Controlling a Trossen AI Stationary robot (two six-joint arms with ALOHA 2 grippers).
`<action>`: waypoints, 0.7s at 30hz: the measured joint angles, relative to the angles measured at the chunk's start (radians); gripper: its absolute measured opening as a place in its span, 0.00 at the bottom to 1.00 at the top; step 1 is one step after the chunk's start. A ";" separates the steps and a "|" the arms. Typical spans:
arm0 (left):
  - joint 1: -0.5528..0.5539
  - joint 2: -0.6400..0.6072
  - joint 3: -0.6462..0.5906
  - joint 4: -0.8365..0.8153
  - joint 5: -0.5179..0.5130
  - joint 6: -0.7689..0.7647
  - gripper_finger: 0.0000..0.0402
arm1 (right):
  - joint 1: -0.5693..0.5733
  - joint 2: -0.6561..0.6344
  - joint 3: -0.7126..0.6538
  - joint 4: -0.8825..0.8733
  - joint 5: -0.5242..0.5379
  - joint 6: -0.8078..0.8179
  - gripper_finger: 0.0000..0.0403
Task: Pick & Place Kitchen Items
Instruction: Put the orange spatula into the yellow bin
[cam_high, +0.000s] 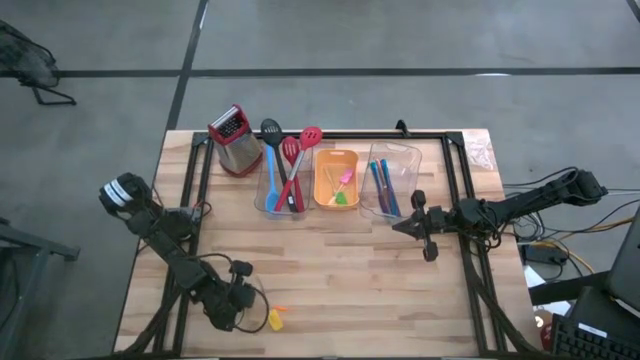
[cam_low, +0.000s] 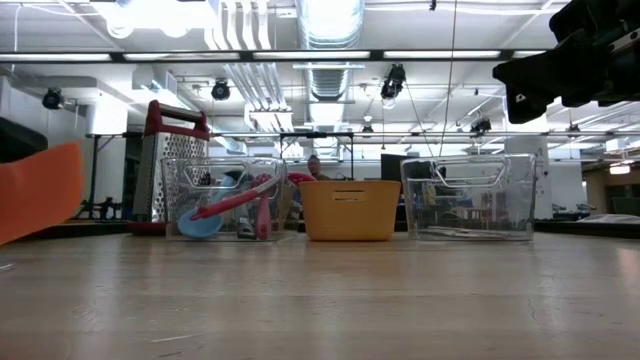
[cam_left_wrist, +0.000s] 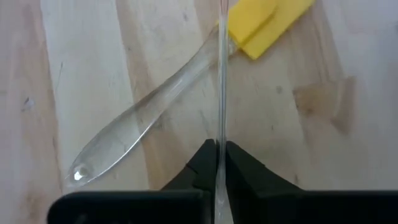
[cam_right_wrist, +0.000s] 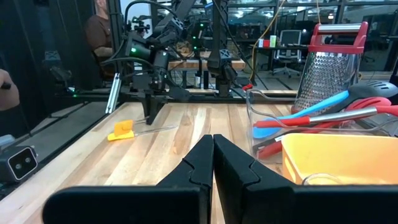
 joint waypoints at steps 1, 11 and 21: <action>0.000 -0.012 0.001 -0.012 -0.005 0.017 0.04 | 0.000 0.000 0.000 0.000 0.000 0.000 0.02; 0.056 -0.129 0.021 0.073 -0.429 0.187 0.08 | 0.000 0.000 0.000 0.000 0.000 0.001 0.02; 0.449 -0.155 0.027 0.295 -0.323 0.309 0.07 | 0.000 0.000 0.000 0.000 0.000 0.000 0.02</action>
